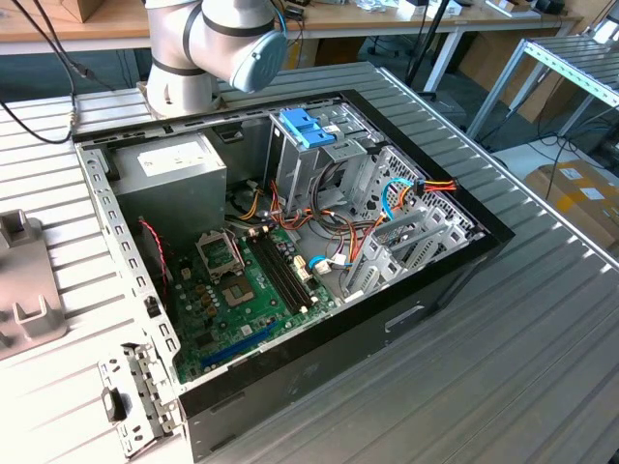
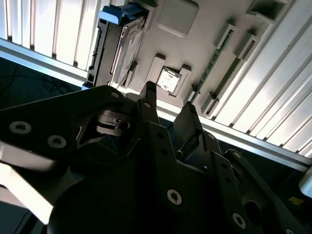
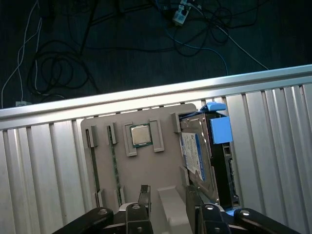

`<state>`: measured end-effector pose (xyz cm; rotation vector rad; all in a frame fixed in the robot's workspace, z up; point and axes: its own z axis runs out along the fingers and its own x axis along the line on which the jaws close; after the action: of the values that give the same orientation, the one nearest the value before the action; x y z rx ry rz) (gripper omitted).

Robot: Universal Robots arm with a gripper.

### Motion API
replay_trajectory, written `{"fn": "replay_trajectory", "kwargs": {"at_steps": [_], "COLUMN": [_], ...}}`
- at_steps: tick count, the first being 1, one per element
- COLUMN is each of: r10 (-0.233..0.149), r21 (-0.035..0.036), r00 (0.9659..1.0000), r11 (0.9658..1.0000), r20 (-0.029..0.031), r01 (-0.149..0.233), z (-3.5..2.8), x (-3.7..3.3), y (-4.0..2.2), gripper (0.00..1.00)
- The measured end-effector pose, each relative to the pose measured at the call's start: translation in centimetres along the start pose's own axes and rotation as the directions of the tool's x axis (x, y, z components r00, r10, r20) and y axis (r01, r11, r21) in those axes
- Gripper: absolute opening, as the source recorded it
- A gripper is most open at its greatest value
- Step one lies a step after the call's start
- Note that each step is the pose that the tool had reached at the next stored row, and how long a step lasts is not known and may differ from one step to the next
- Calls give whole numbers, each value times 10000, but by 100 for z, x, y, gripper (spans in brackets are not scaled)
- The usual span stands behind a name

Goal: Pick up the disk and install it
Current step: 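Pick up the disk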

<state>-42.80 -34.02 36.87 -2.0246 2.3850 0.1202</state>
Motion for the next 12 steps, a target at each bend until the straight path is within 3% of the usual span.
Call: {"fn": "replay_trajectory", "kwargs": {"at_steps": [5,12], "r10": [3,2], "r21": [2,0], "r00": [10000,10000], "r11": [10000,10000], "r20": [2,1], "r01": [-3,-2], "z": [3,9], "x": [-5,-62], "y": [1,10], "gripper": [42,42]}}
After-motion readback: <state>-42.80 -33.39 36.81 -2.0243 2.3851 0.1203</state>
